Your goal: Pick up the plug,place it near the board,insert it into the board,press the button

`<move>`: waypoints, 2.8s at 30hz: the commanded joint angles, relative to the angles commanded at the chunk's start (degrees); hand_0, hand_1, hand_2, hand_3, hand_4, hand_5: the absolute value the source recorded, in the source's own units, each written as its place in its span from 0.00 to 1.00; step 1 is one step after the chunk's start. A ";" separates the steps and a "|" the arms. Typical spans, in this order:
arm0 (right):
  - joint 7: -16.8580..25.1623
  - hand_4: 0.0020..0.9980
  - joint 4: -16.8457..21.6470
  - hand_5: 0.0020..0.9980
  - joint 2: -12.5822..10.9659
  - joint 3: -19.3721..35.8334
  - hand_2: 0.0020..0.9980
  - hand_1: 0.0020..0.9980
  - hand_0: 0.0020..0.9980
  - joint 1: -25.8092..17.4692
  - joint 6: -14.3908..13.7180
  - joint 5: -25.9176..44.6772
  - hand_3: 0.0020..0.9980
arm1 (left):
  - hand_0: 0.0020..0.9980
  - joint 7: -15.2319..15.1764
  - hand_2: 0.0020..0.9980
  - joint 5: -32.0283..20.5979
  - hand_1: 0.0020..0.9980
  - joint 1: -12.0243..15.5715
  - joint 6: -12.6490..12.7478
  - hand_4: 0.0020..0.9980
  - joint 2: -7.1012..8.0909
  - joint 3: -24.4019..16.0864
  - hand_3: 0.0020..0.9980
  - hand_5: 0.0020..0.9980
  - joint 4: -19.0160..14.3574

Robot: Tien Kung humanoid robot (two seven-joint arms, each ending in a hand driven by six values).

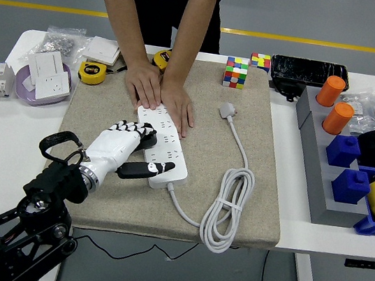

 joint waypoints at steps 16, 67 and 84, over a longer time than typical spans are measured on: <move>-0.01 1.00 0.00 0.95 -0.12 -0.23 0.73 0.74 0.89 0.07 -0.01 -0.08 0.77 | 1.00 0.14 1.00 0.00 1.00 -1.03 -0.47 1.00 -0.02 1.89 0.90 1.00 1.20; -0.49 1.00 0.00 0.94 -0.09 -1.03 0.73 0.74 0.88 0.32 -0.13 0.51 0.77 | 0.18 3.81 0.15 -10.54 0.07 1.75 -9.12 0.50 2.47 2.40 0.84 0.17 -14.61; -0.63 1.00 0.00 0.94 -0.10 -1.49 0.73 0.74 0.88 0.22 -0.11 0.48 0.77 | 0.17 1.92 0.15 -6.85 0.06 -1.30 -8.55 0.47 0.20 5.03 0.87 0.09 -4.45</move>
